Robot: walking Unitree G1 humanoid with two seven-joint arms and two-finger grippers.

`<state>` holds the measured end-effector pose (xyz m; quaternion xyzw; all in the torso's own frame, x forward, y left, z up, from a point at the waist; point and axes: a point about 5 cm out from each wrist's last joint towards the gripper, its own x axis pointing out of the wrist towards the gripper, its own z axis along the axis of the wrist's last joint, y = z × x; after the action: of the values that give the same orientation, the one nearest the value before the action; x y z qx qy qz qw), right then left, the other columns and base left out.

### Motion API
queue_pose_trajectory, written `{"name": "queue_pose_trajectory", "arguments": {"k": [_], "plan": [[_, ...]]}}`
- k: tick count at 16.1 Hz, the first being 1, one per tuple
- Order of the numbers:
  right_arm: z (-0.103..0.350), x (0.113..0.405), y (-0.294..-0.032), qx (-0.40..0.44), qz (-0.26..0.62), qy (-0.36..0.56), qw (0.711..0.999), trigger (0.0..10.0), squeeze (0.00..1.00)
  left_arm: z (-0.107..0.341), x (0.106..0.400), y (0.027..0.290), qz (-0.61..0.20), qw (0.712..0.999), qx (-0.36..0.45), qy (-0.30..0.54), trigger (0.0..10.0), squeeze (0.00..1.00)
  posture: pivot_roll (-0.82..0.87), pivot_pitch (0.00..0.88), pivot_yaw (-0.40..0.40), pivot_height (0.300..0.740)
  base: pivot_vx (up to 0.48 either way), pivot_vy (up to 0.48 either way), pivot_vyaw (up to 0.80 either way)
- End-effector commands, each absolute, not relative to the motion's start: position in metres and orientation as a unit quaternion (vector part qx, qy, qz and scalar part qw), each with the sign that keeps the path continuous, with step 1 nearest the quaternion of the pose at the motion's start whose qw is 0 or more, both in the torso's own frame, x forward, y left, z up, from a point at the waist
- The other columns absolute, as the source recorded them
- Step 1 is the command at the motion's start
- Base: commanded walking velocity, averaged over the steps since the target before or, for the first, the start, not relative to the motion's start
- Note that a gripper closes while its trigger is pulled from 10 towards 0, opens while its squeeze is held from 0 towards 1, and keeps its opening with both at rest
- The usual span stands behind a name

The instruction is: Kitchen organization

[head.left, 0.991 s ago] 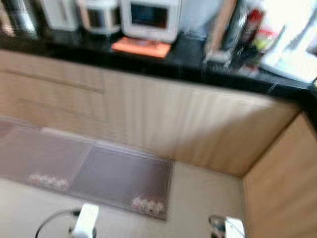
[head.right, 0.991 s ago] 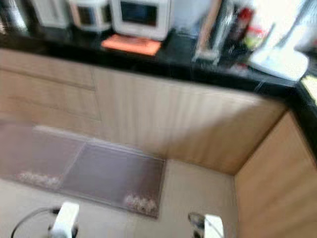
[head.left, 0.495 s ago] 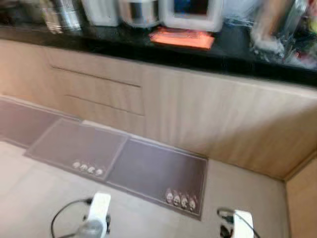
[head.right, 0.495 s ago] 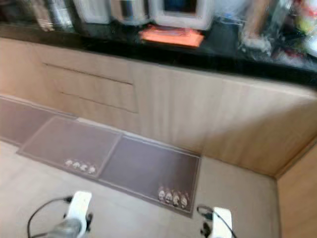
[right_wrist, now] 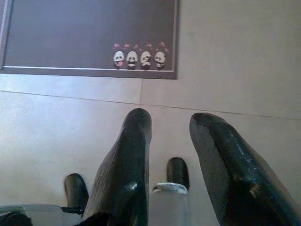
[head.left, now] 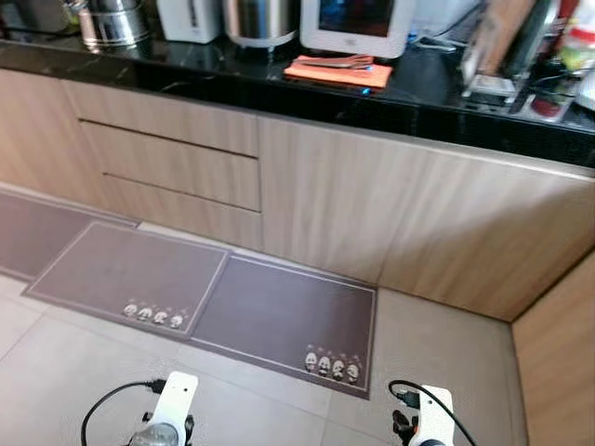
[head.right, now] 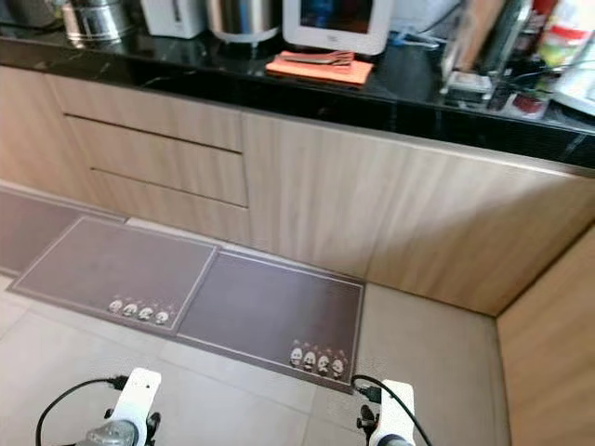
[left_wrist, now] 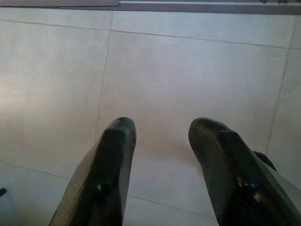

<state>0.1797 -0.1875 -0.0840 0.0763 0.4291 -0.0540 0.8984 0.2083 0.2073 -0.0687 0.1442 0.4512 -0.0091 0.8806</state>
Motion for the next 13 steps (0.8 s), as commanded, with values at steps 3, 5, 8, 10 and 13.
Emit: {"name": "queue_pose_trajectory", "arguments": {"k": [3,5,8,10,13], "plan": [[-0.086,0.172,-0.198,0.075,-0.062,0.437,0.894,10.0,0.0,-0.072,0.204,0.204,-0.024,0.874,0.146,0.463,10.0,0.0,-0.07,0.0,-0.026,0.74,0.0,0.0,0.0],[-0.086,0.17,-0.201,0.074,-0.064,0.437,0.894,10.0,0.0,-0.073,0.203,0.203,-0.021,0.873,0.141,0.466,10.0,0.0,-0.07,0.0,-0.026,0.74,0.0,0.0,0.0],[-0.086,0.169,-0.203,0.076,-0.064,0.437,0.894,10.0,0.0,-0.072,0.204,0.202,-0.018,0.875,0.138,0.464,10.0,0.0,-0.08,0.0,-0.032,0.74,0.436,0.0,0.0],[-0.087,0.168,-0.203,0.08,-0.064,0.441,0.892,10.0,0.0,-0.073,0.203,0.202,-0.019,0.875,0.136,0.464,10.0,0.0,-0.07,0.0,-0.034,0.74,0.448,0.0,0.0],[-0.087,0.168,-0.202,0.075,-0.062,0.442,0.892,10.0,0.0,-0.073,0.202,0.202,-0.019,0.874,0.134,0.466,10.0,0.0,-0.07,0.0,-0.036,0.74,0.451,0.0,-0.22]]}}
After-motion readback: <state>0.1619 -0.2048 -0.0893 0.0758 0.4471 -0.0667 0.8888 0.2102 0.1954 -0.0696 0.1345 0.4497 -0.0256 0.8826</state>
